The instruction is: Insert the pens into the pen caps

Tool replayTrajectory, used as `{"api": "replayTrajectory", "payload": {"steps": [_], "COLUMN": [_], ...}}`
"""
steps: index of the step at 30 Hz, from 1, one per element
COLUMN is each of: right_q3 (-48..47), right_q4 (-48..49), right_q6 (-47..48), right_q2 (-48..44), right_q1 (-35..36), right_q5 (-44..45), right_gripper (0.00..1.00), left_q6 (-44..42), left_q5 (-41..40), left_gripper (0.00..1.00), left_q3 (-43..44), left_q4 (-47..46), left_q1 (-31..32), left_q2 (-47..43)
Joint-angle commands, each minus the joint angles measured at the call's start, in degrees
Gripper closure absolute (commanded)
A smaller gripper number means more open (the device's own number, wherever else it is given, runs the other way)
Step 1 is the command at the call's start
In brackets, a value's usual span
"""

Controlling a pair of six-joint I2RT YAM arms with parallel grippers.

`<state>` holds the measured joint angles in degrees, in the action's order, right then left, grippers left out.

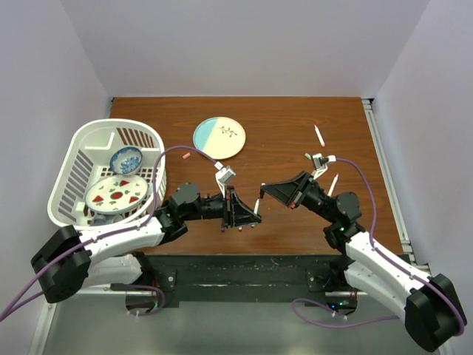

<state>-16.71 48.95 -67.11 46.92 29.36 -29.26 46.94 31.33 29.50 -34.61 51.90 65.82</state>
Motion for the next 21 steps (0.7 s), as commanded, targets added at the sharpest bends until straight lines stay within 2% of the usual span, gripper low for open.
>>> {"api": "replayTrajectory", "payload": {"steps": [1, 21], "right_q3": [-0.8, -1.7], "right_q4": [3.4, 3.4], "right_q6": [0.1, 0.5], "right_q2": [0.0, 1.1], "right_q1": [0.5, 1.1], "right_q5": [2.0, 3.0], "right_gripper": [1.00, 1.00], "left_q6": [-1.1, -0.4], "left_q5": [1.0, 0.9], "left_gripper": [1.00, 1.00], "left_q3": [2.5, 1.5], "left_q4": [-2.4, -3.2], "left_q1": [0.3, 0.6], "left_q2": [0.4, 0.2]}}
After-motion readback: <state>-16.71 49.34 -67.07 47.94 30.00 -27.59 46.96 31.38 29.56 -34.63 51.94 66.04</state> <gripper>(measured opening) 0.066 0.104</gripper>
